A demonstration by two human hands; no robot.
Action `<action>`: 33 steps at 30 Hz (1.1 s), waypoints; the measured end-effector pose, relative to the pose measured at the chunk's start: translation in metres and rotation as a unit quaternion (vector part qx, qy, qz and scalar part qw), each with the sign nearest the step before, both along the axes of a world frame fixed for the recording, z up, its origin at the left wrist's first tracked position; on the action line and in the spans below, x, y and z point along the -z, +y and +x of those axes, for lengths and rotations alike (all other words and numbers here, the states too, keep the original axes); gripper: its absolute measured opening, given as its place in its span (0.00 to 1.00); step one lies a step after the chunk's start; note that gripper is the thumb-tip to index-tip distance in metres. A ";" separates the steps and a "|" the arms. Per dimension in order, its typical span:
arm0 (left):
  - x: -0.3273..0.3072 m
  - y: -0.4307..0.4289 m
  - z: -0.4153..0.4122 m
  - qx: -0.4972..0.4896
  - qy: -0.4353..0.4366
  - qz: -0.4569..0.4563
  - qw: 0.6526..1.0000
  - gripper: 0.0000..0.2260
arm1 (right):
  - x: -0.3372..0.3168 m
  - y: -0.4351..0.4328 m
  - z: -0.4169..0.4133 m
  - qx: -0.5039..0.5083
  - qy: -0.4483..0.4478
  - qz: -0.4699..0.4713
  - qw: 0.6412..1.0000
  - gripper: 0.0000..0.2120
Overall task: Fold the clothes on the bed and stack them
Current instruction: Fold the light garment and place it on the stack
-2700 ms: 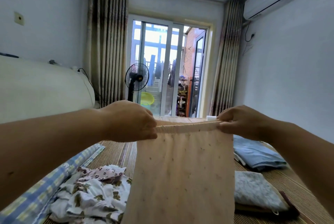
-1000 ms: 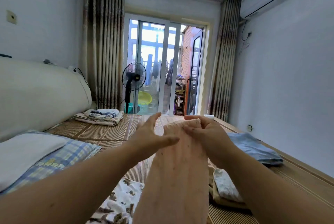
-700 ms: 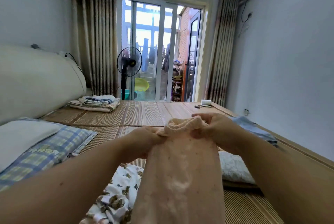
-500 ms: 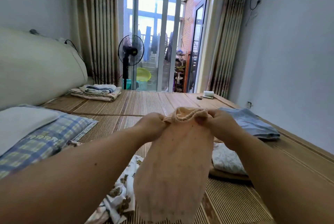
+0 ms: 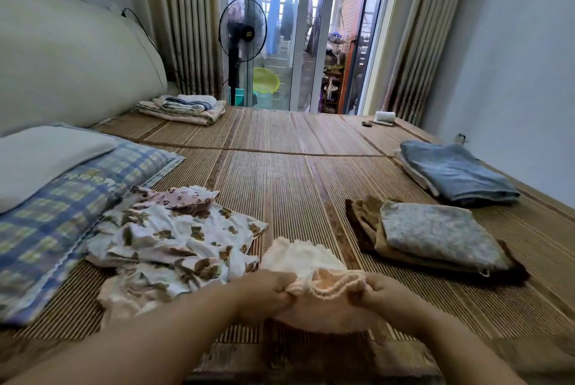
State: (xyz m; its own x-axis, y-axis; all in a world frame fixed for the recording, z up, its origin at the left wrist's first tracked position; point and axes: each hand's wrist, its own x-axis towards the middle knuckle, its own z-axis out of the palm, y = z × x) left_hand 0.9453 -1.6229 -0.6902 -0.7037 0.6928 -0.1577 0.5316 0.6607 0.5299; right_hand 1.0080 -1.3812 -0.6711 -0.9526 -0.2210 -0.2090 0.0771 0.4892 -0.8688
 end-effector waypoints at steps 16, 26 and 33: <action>0.014 0.030 -0.072 -0.402 -0.084 0.103 0.906 0.26 | 0.048 -0.017 -0.094 0.320 0.005 0.071 0.945 0.25; 0.035 0.044 -0.088 -0.414 -0.184 -0.003 0.891 0.27 | 0.077 -0.023 -0.106 0.170 -0.024 0.104 0.980 0.30; 0.024 0.041 -0.071 -0.400 -0.341 0.291 0.800 0.14 | 0.053 -0.003 -0.090 0.179 0.028 -0.116 0.977 0.18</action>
